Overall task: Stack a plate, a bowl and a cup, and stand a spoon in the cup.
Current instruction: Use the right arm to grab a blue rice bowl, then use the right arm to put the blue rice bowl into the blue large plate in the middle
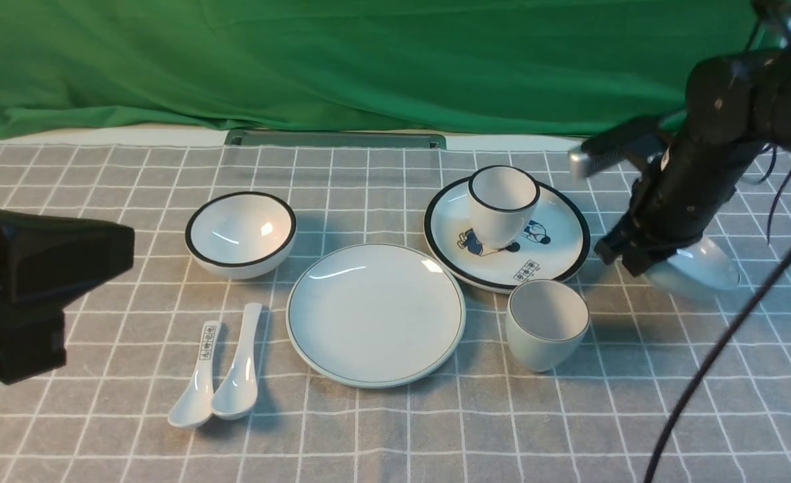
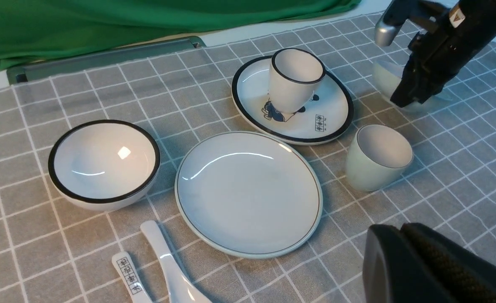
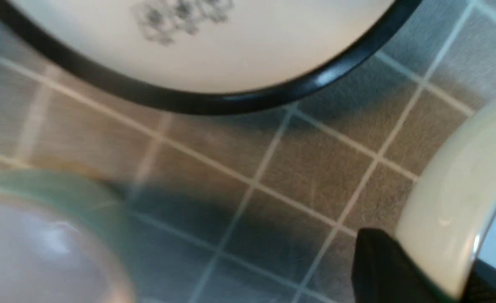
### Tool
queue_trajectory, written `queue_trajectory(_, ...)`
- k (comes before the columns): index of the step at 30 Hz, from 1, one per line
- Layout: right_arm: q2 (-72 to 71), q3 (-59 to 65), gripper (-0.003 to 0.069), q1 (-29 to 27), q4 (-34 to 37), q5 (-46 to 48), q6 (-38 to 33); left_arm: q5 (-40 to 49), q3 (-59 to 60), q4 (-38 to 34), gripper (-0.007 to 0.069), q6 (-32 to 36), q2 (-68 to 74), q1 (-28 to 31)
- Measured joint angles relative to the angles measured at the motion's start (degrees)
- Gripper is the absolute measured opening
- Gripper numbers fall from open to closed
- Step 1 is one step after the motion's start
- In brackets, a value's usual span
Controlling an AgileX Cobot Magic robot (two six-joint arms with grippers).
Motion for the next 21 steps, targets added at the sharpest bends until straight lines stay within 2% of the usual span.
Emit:
queue_trajectory(5,-8.41,-3.47,0.0092,10.78,0.11,-1.54,1.14,-0.05,0.0,0.0,0.001,0.11,0.0,0.0)
queue_trajectory(6,-9.25,-6.29,0.0092,16.54,0.45,-1.42,1.07,-0.11,0.0,0.0,0.001,0.11,0.0,0.0)
queue_trajectory(8,-8.32,-8.35,0.0092,22.37,1.0,-0.74,0.99,-0.51,0.0,0.0,0.001,0.16,0.0,0.0)
queue_trajectory(9,-8.1,-8.35,0.0092,22.37,1.0,-0.63,0.99,-0.59,0.0,0.0,0.001,0.16,0.0,0.0)
queue_trajectory(11,-4.11,-9.03,0.0092,27.87,0.22,-0.2,1.31,-0.99,0.0,0.0,0.001,0.16,0.0,0.0)
queue_trajectory(15,4.28,-9.03,0.0092,31.58,-1.3,-2.02,2.18,-1.37,0.0,0.0,0.001,0.16,0.0,0.0)
queue_trajectory(21,11.04,-11.95,0.0092,31.94,-2.06,-3.98,3.39,-1.55,0.0,-0.21,0.001,0.27,0.0,0.0)
